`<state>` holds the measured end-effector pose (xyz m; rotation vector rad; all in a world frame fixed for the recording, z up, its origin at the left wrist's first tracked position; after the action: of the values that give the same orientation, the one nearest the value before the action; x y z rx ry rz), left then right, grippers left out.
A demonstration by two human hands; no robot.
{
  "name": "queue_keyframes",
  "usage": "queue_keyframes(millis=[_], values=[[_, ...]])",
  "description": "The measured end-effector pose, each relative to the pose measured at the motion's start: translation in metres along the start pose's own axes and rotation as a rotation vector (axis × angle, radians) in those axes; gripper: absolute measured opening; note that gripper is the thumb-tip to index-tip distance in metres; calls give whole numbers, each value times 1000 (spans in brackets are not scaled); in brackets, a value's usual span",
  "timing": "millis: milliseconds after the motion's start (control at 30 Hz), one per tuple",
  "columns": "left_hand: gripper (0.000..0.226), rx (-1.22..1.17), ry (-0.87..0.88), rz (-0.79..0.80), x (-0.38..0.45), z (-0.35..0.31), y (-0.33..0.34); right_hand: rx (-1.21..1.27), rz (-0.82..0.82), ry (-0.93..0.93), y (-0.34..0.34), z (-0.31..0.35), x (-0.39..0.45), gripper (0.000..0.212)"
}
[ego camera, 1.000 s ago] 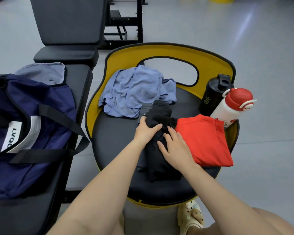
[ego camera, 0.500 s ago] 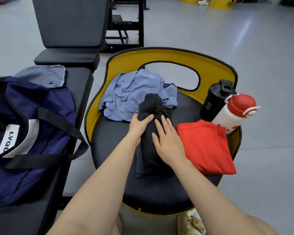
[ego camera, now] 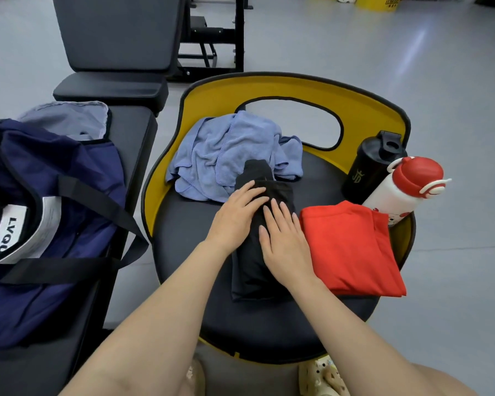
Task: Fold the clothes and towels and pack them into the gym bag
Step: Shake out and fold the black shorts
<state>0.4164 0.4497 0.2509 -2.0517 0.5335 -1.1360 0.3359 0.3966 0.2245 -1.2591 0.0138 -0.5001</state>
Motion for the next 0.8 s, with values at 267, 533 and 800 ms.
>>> queue_keyframes(millis=[267,533,800], values=[[50,242,-20,434,-11,6,39,-36,147,28,24,-17,-13,80],[51,278,-83,489,-24,12,58,-52,179,48,38,-21,-21,80],[50,231,-43,478,-13,9,50,-52,196,52,29,-15,-30,88]])
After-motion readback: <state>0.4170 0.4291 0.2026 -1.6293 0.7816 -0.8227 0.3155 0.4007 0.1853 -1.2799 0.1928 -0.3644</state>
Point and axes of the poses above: each hand's wrist, its own x-axis towards the middle knuckle, its own y-axis out of the palm, z = x × y, the point moved 9 cm from there along x, towards the middle knuckle, and after that the axes turned 7 degrees about -z, right-handed, at the moved point
